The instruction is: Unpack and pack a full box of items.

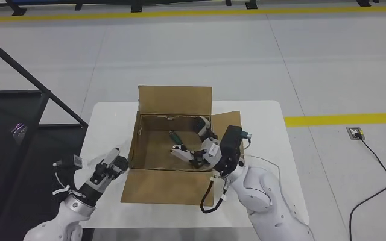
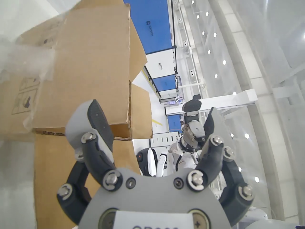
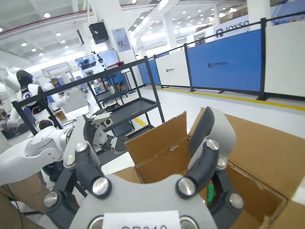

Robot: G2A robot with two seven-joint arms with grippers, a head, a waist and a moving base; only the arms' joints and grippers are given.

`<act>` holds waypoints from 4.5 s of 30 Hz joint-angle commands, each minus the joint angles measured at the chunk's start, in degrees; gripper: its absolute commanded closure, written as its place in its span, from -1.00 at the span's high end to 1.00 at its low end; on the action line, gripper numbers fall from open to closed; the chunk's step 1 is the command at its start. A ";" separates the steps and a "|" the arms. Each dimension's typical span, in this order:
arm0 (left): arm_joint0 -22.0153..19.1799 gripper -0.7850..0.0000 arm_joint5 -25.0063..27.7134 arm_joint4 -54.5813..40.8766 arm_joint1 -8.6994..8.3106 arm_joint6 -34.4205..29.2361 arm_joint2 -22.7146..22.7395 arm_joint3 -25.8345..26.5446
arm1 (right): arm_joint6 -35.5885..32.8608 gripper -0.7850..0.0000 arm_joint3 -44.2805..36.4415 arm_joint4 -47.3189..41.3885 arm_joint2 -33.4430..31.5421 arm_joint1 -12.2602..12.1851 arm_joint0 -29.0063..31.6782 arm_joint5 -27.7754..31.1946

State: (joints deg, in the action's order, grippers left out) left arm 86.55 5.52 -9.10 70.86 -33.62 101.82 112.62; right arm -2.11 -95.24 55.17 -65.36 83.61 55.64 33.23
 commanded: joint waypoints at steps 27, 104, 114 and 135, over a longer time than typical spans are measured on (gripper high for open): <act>-11.67 1.00 -13.35 11.25 -1.00 0.87 -11.38 -6.69 | -31.60 1.00 -4.14 -39.44 -23.03 -4.67 7.33 -12.18; -6.68 1.00 -16.63 -2.44 -1.91 8.10 -0.29 -1.76 | -34.15 1.00 33.53 -48.09 5.45 -2.47 -22.04 0.23; 3.47 1.00 -10.55 -3.82 -4.38 -21.39 10.77 -6.41 | -26.07 1.00 34.88 -50.83 5.21 -1.67 -23.07 4.98; 0.57 1.00 -10.58 -13.25 -6.32 -31.13 7.51 -10.26 | -9.11 1.00 37.98 -41.90 5.19 -0.30 -25.00 -1.86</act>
State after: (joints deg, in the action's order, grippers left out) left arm 87.00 -5.62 -22.20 64.56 -66.29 108.88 101.78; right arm -13.00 -57.22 11.43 -60.31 83.21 30.70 33.44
